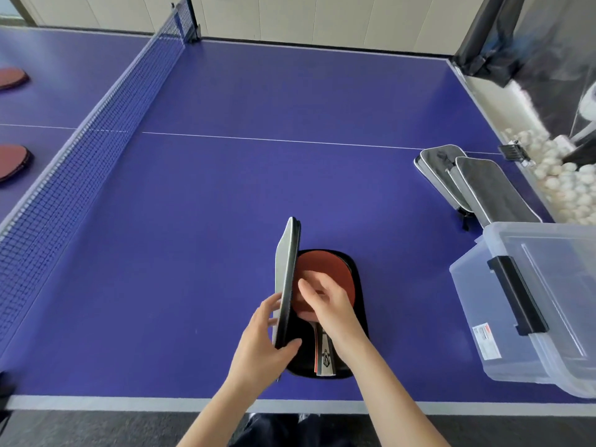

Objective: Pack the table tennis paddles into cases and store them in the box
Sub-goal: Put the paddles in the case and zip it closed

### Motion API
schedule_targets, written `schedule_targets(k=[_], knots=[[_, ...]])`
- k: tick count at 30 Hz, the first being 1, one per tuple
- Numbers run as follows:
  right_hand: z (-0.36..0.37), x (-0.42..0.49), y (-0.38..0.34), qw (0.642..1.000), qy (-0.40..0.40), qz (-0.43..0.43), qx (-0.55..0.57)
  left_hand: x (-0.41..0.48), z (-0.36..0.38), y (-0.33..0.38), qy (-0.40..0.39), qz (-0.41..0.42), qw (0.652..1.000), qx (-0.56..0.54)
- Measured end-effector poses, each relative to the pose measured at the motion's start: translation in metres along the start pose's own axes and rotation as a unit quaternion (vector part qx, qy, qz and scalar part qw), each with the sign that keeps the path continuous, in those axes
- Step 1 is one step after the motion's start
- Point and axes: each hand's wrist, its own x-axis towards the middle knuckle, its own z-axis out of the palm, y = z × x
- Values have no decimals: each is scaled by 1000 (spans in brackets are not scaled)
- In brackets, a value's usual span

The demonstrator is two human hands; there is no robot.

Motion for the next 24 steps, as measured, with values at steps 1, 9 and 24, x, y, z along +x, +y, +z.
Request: schedule_targets(k=[1,9,24], knots=[[1,0,-2,1000,-5,-2,2,0,6,2,-3,4,1000,17],[-38,7,9,986,132,4,-103,6,23,-5,-58,-38,997,-41],[-108,38,73,951,205,135,-188,99,35,-45,55,-293,949,-101]])
